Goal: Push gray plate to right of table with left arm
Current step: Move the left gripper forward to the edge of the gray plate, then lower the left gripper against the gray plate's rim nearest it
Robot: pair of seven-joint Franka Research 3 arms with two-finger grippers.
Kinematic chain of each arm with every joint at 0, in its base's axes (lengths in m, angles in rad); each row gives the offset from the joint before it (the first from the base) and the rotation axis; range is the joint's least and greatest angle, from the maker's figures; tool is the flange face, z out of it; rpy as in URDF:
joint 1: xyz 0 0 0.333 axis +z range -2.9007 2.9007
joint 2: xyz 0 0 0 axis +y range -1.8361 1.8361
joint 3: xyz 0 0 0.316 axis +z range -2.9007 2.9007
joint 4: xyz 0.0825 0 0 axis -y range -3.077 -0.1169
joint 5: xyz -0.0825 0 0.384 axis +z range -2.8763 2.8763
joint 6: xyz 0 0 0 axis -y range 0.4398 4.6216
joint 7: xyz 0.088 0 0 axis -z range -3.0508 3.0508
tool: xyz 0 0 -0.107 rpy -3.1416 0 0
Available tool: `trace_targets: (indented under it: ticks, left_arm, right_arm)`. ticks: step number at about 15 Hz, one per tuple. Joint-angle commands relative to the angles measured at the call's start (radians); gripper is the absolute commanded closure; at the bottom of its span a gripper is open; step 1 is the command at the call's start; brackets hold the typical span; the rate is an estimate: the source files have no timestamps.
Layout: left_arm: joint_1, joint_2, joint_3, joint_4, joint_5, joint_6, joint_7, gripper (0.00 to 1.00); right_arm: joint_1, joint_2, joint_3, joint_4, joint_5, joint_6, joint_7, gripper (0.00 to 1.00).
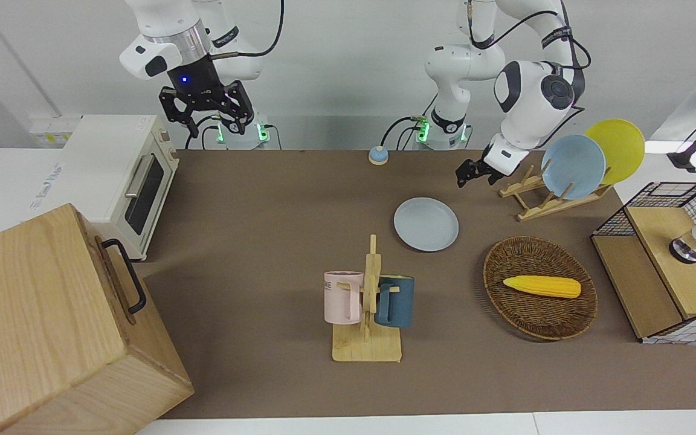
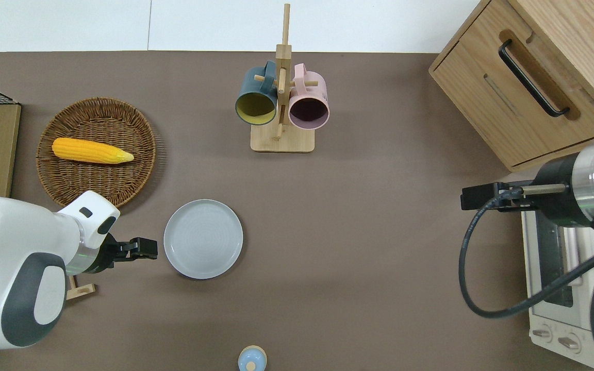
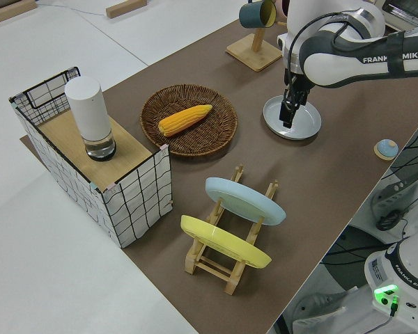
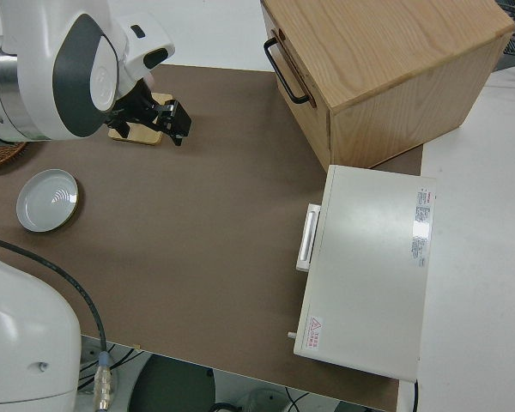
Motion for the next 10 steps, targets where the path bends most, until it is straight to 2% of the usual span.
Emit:
trace_targets:
  ticks: [1,5,10]
  left_arm:
    - [-0.023,0.026,0.008,-0.051,-0.029,0.095,-0.023,0.01]
    - [-0.057,0.137,0.008,-0.054,-0.03,0.218,-0.051,0.02]
    - [-0.068,0.171,0.008,-0.068,-0.03,0.269,-0.058,0.04]
  right_arm:
    - [-0.006,0.006,0.004,0.014,0.016,-0.005,0.002,0.005]
    - [-0.006,0.006,0.004,0.014,0.016,-0.005,0.002,0.005]
    - [-0.006,0.006,0.004,0.014,0.016,-0.005,0.002,0.005]
